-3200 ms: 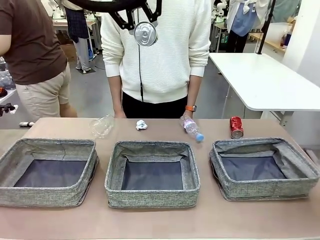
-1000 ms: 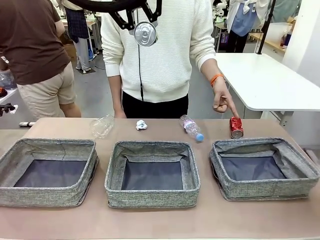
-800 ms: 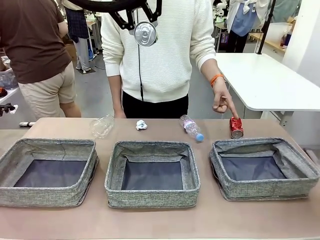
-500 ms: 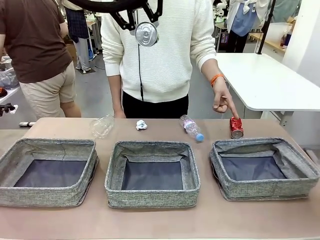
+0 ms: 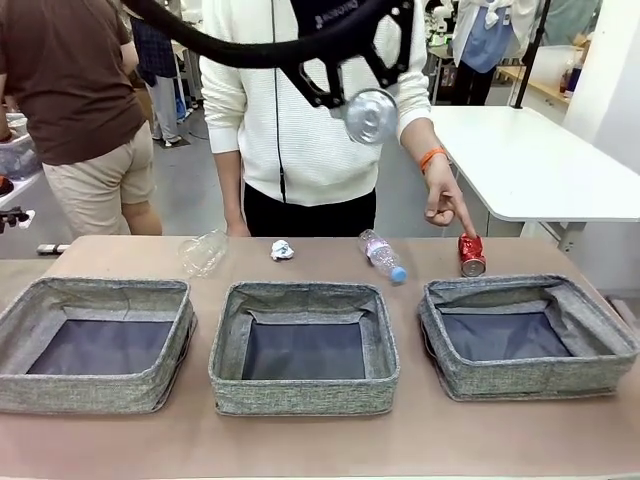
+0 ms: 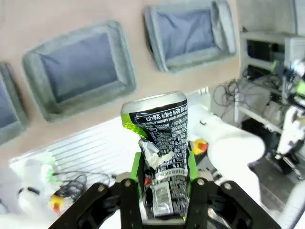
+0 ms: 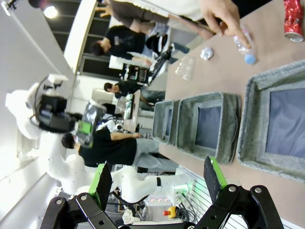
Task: Sort the waste into the appropriate baskets.
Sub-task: Place the picked waste into the Fabric basket indicated by the person.
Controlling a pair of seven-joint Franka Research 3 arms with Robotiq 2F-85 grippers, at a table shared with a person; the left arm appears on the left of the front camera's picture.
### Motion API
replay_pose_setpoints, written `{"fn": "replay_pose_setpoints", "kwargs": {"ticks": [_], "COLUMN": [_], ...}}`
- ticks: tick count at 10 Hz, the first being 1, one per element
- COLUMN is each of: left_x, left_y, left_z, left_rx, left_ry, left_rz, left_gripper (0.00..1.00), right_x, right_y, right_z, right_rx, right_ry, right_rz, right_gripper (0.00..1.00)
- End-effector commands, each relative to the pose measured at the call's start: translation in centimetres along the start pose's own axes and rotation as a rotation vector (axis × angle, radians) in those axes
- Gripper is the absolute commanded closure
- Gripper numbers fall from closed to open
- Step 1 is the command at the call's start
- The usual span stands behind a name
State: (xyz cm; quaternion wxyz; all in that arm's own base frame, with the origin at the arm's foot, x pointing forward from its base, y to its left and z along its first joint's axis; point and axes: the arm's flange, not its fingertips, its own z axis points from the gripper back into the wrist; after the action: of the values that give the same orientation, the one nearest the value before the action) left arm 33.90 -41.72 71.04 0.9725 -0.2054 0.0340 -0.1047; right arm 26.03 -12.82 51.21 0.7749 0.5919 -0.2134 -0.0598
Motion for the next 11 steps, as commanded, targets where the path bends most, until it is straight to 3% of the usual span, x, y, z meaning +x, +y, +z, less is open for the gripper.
{"fn": "replay_pose_setpoints", "kwargs": {"ticks": [1,3,5,7,8,11], "left_x": [-2.4,-1.5,1.3,5.3,6.7,10.0], "left_y": [-1.1,-5.8,-10.2,-12.3,-12.9,-14.1], "left_z": [-4.6,-10.6,-16.5,-22.1,-24.7,-29.2], "left_rx": [-0.045,-0.078,-0.008,0.032,-0.007,0.054], "left_ry": [0.000,0.052,0.091,0.083,0.119,-0.052], "left_rz": [-0.074,-0.203,-0.339,-0.453,-0.500,-0.443], "left_gripper": [0.60,0.60,0.60,0.60,0.60,0.60], "right_x": [0.3,0.3,0.3,0.3,0.3,0.3], "right_y": [0.2,0.2,0.2,0.2,0.2,0.2], "right_z": [-0.1,-0.1,-0.1,-0.1,-0.1,-0.1], "right_rx": [0.026,0.026,0.026,0.026,0.026,0.026], "right_ry": [-0.009,-0.009,-0.009,-0.009,-0.009,-0.009], "right_rz": [0.025,0.025,0.025,0.025,0.025,0.025], "right_gripper": [0.00,0.00,0.00,0.00,0.00,0.00]}}
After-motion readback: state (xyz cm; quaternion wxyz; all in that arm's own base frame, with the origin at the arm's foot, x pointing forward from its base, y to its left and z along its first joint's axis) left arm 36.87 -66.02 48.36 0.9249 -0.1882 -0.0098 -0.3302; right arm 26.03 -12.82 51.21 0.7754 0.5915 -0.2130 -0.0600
